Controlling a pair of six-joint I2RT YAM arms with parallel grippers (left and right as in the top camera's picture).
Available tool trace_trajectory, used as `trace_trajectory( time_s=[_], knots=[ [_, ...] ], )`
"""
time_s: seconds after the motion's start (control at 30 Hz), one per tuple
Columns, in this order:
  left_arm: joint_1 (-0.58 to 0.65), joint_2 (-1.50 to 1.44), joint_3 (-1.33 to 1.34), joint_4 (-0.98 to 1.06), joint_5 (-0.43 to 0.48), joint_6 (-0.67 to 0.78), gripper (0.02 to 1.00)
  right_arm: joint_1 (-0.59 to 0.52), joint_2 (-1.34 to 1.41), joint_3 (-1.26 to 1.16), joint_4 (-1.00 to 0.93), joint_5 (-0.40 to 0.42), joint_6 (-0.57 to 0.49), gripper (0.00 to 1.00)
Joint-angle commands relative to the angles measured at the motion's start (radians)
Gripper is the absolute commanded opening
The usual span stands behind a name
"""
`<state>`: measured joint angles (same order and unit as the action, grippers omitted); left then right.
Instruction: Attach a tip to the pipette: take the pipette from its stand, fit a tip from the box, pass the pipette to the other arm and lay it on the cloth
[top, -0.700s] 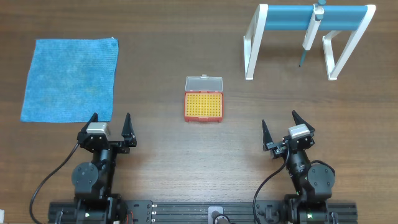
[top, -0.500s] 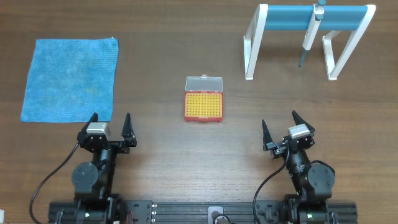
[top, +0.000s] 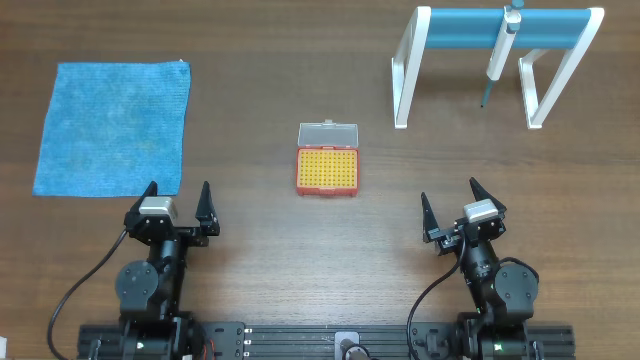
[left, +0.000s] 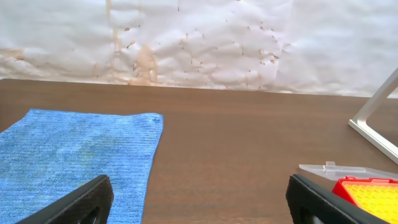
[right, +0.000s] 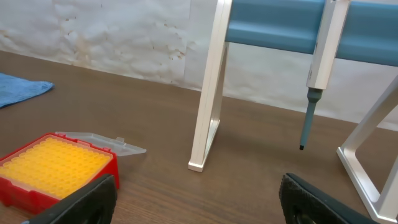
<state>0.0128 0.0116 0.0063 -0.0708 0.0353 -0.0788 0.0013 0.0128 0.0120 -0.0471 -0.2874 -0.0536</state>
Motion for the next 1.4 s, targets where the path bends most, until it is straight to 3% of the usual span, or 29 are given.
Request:
trace_trajectory(
  time_s=[0.03,0.13,0.23,0.27,0.4,0.53,0.67,0.8,1.0,1.13,1.33,1.4],
  knots=[
    [0.007,-0.008,-0.001,-0.006,0.019,0.009,0.899,0.004,-0.011,-0.008,0.048,-0.01,0.016,0.847],
    [0.007,-0.008,-0.001,-0.006,0.019,0.009,0.899,0.004,-0.011,-0.008,0.097,0.047,0.023,0.849],
    [0.007,-0.008,-0.001,-0.006,0.019,0.009,0.901,-0.019,0.043,-0.008,0.122,0.403,0.232,0.847],
    [0.007,-0.008,-0.001,-0.006,0.019,0.009,0.901,-0.027,0.09,-0.007,0.169,0.435,0.257,0.847],
    [0.007,-0.008,-0.001,-0.006,0.019,0.009,0.899,-0.064,0.551,0.127,0.425,0.433,0.31,0.844],
    [0.007,-0.008,-0.001,-0.006,0.019,0.009,0.899,-0.067,1.08,0.361,0.643,0.426,0.06,0.849],
    [0.007,-0.008,-0.001,-0.006,0.019,0.009,0.899,-0.067,1.431,0.55,0.843,0.426,0.039,0.847],
    [0.007,-0.008,-0.001,-0.006,0.019,0.009,0.899,-0.071,1.569,0.649,0.854,0.408,-0.02,0.847],
    [0.007,-0.008,-0.001,-0.006,0.019,0.009,0.901,-0.089,1.653,0.707,0.879,0.373,-0.019,0.847],
    [0.007,-0.008,-0.001,-0.006,0.019,0.009,0.899,-0.101,1.743,0.71,1.041,0.373,-0.019,0.849],
    [0.007,-0.008,-0.001,-0.006,0.019,0.009,0.899,-0.101,1.756,0.711,1.04,0.372,-0.019,0.847],
    [0.007,-0.008,-0.001,-0.006,0.019,0.009,0.899,-0.101,1.756,0.711,1.04,0.328,-0.019,0.844]
  ],
)
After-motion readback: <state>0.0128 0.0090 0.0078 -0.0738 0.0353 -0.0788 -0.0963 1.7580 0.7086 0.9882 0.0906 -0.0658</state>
